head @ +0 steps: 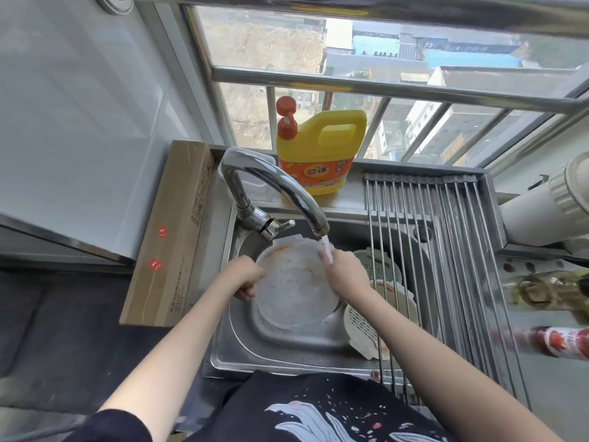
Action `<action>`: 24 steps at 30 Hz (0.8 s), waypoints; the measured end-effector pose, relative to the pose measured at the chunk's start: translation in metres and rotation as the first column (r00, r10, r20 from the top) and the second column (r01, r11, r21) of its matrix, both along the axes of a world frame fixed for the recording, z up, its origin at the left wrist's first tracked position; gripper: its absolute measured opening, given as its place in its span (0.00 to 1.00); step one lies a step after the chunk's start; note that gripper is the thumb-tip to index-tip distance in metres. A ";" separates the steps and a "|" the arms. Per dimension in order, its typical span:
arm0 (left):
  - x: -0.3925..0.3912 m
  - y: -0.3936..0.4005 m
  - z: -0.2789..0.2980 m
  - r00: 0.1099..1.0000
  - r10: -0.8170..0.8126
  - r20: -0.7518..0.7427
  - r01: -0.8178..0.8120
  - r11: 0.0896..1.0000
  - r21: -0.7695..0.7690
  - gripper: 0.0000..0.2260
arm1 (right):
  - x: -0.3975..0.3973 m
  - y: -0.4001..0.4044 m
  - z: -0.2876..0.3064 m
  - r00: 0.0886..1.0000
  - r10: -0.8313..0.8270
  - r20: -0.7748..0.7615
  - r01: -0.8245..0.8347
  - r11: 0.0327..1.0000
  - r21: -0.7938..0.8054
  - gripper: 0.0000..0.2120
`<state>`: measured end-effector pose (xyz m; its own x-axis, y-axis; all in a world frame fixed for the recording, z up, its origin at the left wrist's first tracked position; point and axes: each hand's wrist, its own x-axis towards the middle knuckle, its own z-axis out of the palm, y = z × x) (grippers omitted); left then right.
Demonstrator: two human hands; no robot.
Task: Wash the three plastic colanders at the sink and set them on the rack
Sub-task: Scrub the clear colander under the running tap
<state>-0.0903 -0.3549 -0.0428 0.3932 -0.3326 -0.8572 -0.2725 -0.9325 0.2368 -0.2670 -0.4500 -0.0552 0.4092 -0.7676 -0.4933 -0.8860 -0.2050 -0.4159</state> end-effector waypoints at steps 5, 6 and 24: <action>-0.022 0.021 -0.026 0.997 0.046 0.056 -0.039 0.992 -0.116 0.09 | 0.007 -0.002 0.013 0.982 0.064 -0.180 -0.063 0.998 0.008 0.11; -0.029 0.024 -0.030 0.996 0.069 0.048 -0.061 0.987 -0.149 0.09 | 0.009 -0.003 0.017 0.973 0.077 -0.216 -0.072 0.997 0.028 0.11; -0.047 -0.001 0.015 0.658 -0.265 0.705 0.568 0.789 -0.234 0.11 | -0.039 0.012 -0.016 0.945 -0.324 0.041 0.275 0.856 0.438 0.18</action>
<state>-0.1377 -0.3561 -0.0283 0.4933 -0.8417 -0.2193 -0.8261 -0.5323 0.1848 -0.3060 -0.4378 -0.0716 0.2633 -0.5914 -0.7622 -0.8198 0.2793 -0.4999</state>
